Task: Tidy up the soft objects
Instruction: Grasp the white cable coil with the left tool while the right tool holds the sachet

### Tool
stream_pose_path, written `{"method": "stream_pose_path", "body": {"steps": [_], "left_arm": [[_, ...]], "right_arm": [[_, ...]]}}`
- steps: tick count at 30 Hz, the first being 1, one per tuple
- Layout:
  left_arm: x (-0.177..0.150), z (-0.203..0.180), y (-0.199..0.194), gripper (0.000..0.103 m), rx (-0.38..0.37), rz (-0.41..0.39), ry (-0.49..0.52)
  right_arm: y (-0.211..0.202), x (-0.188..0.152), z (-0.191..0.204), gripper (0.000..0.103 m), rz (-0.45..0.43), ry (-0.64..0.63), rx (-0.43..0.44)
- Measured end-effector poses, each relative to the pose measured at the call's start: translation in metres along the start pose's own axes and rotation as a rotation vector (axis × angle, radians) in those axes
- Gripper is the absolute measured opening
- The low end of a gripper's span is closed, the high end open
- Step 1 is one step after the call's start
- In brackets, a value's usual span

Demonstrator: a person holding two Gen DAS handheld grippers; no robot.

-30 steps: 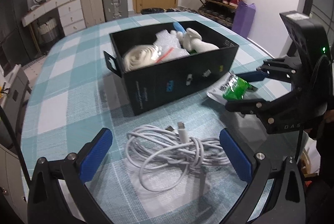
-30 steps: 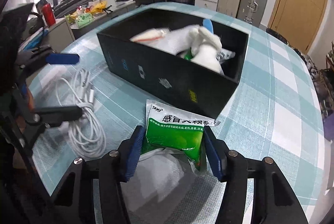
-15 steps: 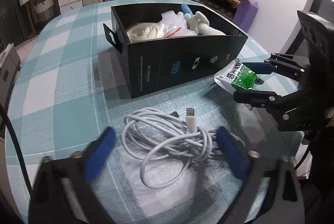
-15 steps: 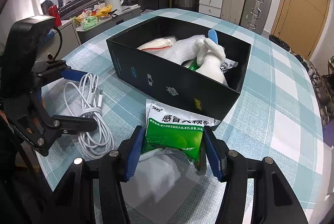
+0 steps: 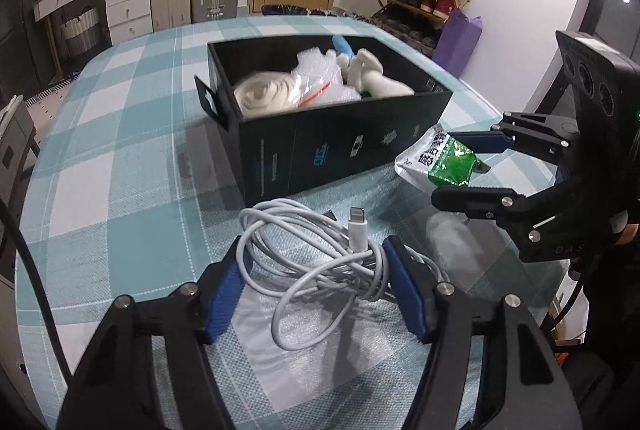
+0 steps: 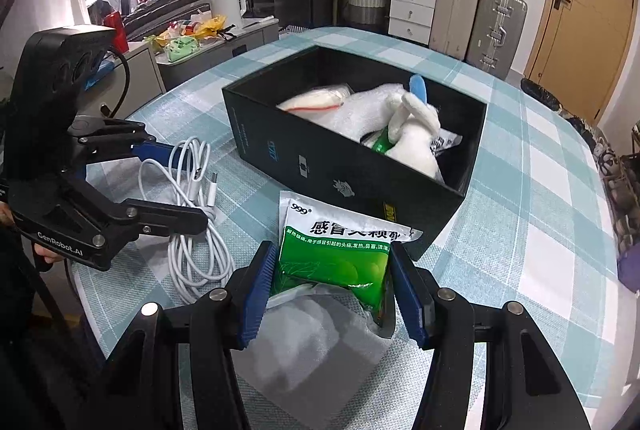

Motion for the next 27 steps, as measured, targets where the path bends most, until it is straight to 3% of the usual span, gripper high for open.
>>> {"method": "stream_pose_path", "body": {"steps": [12,27], "left_arm": [[0.014,-0.001,-0.030,0.066,-0.011,-0.131,-0.032],[0.022,0.003,-0.043,0.066,0.018,-0.214,-0.071]], "right_arm": [[-0.024,0.011,0.005,0.057,-0.071,-0.019,-0.015],[-0.045,0.015,-0.002,0.057,-0.149,0.010,-0.051]]}}
Point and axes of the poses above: each gripper's, at about its wrist camera, not at the fingertips, and y roughly the way its jaws point, z to its left, x to its top, the point moved 1 cm from there along y, roughly the way its jaws point, and after that the axes turned 12 degrees about -y, right-handed, at the moved point
